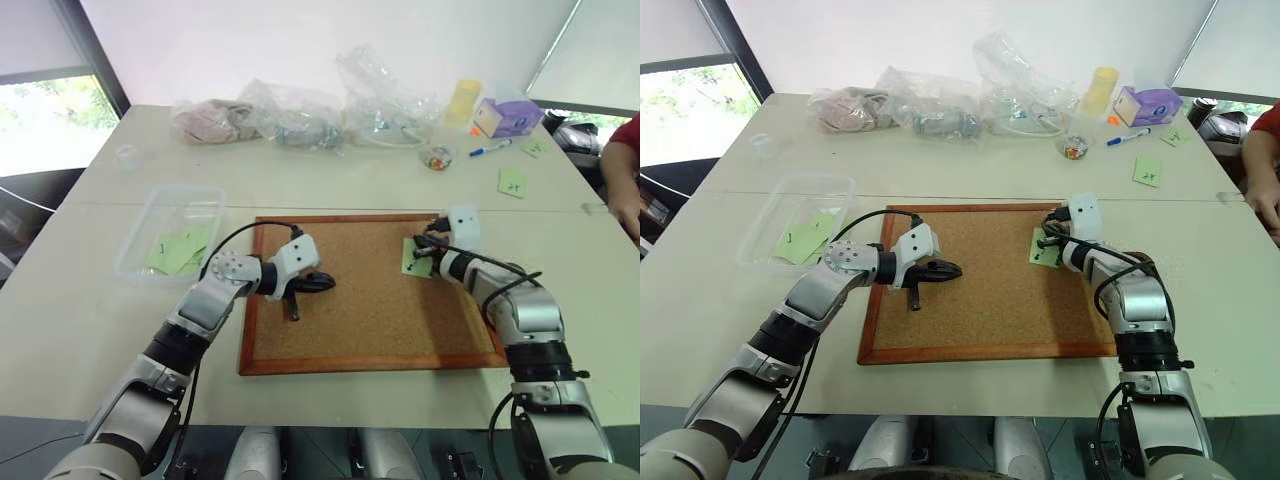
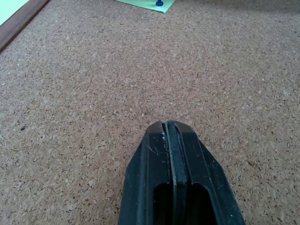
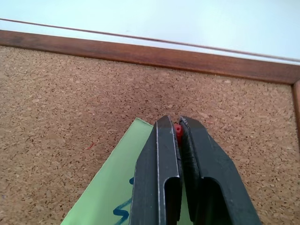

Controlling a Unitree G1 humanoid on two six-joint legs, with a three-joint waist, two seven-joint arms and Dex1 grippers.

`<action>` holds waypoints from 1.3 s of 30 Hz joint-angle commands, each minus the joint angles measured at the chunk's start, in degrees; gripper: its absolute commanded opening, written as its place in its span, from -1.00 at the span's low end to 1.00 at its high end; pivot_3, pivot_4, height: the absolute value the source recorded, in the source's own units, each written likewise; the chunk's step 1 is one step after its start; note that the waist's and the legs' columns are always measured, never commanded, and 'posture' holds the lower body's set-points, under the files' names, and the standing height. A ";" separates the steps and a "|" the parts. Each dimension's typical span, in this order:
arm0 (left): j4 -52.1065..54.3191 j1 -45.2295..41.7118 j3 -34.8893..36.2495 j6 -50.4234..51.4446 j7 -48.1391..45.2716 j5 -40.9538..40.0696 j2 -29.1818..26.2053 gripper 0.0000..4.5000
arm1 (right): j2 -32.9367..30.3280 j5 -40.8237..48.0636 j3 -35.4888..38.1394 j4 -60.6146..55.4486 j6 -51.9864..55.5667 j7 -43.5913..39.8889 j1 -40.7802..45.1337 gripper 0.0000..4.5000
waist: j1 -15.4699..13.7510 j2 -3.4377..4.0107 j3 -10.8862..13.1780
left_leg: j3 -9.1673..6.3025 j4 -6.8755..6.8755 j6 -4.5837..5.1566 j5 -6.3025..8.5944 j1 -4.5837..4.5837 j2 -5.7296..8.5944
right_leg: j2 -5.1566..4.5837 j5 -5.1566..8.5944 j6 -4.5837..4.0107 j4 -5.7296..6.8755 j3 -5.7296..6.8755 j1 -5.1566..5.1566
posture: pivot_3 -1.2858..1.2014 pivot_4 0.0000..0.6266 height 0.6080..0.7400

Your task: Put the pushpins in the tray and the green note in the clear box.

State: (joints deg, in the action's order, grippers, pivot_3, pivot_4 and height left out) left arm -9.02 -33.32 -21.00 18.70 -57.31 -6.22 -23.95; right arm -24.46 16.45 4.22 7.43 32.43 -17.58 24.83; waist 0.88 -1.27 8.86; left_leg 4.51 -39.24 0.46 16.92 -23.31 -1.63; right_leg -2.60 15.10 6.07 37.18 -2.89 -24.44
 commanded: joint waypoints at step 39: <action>-1.56 0.57 -1.07 -0.08 -1.05 1.82 1.05 -1.00 | 2.85 0.48 4.78 -5.49 -2.46 0.79 -2.44 -0.12 | -0.06 0.09 0.00 | 0.00 0.00 0.00 0.00 0.02 0.01 | -0.01 0.00 0.00 0.00 0.00 0.01 | 0.03 -0.52 0.96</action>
State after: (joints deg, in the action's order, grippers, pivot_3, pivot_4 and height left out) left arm -10.01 -33.64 -20.98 18.23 -57.83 -5.50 -22.90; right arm -21.38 16.53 7.79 3.62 29.79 -16.83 22.17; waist 0.83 -1.17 8.86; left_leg 4.51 -39.24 0.46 16.92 -23.30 -1.62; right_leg -2.61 15.10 6.07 37.18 -2.89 -24.43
